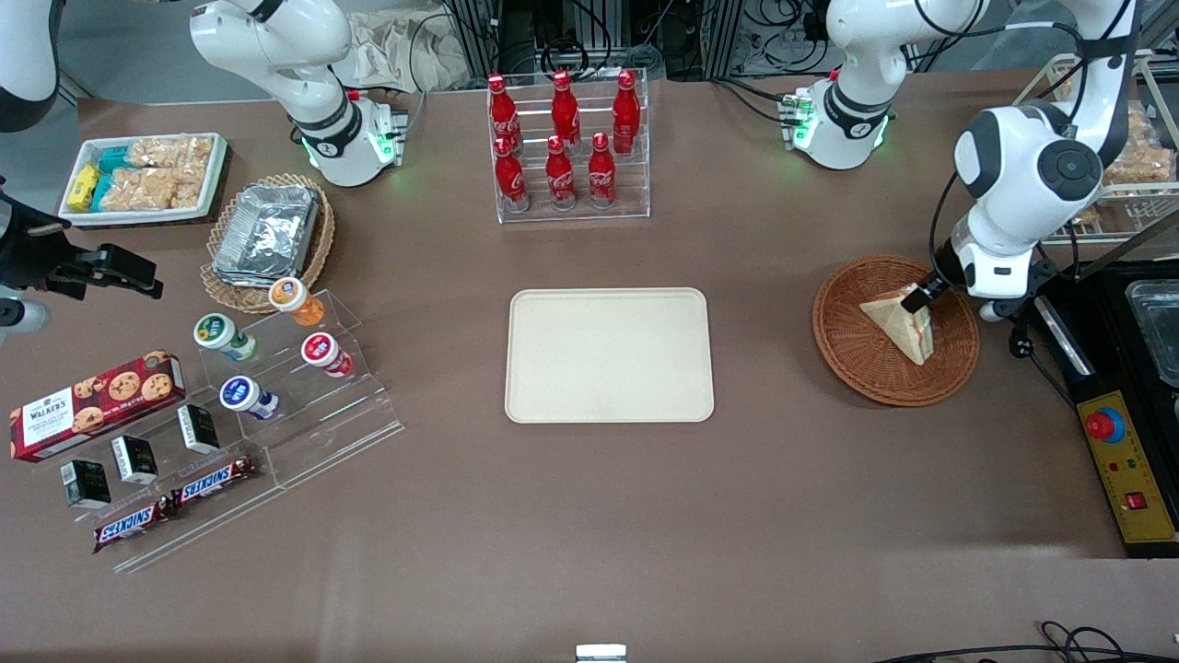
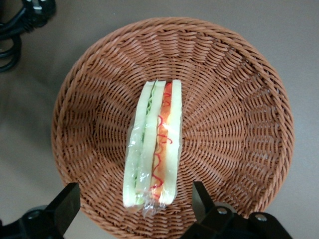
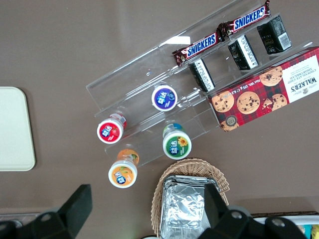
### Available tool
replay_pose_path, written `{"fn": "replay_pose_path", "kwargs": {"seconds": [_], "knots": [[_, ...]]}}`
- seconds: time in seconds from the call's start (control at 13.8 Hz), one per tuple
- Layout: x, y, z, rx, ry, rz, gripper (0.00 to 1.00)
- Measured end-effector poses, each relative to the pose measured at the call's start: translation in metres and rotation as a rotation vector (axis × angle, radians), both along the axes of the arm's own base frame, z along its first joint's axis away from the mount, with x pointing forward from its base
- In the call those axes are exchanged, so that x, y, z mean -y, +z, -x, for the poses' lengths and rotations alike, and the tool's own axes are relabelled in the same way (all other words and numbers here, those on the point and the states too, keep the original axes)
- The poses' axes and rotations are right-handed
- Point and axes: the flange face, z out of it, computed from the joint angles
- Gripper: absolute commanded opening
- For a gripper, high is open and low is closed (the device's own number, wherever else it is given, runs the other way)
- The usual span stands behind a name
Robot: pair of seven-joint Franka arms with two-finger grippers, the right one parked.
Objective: Place sandwich from basket to tray
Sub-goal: 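Lower the open left gripper around the wrapped sandwich's crust edge, then close the left gripper on the sandwich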
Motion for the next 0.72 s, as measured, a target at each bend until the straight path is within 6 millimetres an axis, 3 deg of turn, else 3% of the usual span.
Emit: {"fn": "replay_pose_path", "kwargs": {"seconds": [0.72], "knots": [[0.001, -0.045, -0.002, -0.005, 0.017, 0.014, 1.00]]}}
